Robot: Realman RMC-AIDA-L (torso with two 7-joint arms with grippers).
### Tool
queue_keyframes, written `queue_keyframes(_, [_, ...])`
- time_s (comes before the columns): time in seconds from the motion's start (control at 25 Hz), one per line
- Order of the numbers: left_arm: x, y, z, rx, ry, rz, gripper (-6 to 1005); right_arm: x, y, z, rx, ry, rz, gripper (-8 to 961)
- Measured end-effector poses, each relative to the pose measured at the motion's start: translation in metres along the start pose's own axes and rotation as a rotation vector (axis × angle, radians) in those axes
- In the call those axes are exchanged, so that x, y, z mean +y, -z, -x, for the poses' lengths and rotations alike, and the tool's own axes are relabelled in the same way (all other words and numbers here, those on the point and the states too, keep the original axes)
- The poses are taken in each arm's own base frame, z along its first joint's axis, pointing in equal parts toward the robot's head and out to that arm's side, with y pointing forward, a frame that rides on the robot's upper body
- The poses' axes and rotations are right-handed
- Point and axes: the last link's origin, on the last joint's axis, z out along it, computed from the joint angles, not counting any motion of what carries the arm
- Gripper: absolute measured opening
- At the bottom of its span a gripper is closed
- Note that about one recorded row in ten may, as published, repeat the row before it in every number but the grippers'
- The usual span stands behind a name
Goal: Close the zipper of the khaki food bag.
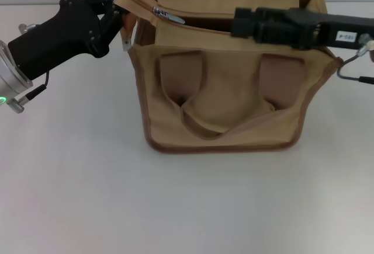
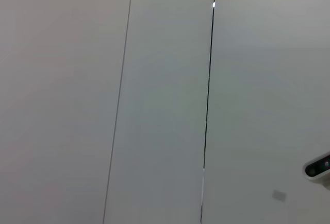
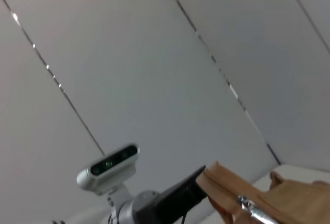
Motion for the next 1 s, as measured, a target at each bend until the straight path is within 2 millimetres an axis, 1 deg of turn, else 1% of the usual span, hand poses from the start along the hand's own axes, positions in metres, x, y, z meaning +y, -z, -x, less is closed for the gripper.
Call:
queue_keyframes(0.12, [0.000, 0.000, 0.000, 0.003, 0.000, 0.000, 50, -0.001, -0.008, 0.001, 0.043, -0.006, 0.008, 749])
queue_keyframes(0.56, [0.003, -0.001, -0.001, 0.011, 0.006, 0.017, 56, -0.006, -0.035, 0.016, 0.161, 0.040, -0.035, 750])
queue_keyframes(0.88, [0.004, -0.003, -0.001, 0.014, 0.006, 0.028, 60, -0.010, -0.053, 0.020, 0.214, 0.075, -0.057, 746])
queue_keyframes(1.0, [0.004, -0.004, -0.001, 0.015, 0.007, 0.030, 61, -0.009, -0.063, 0.021, 0.226, 0.097, -0.060, 743])
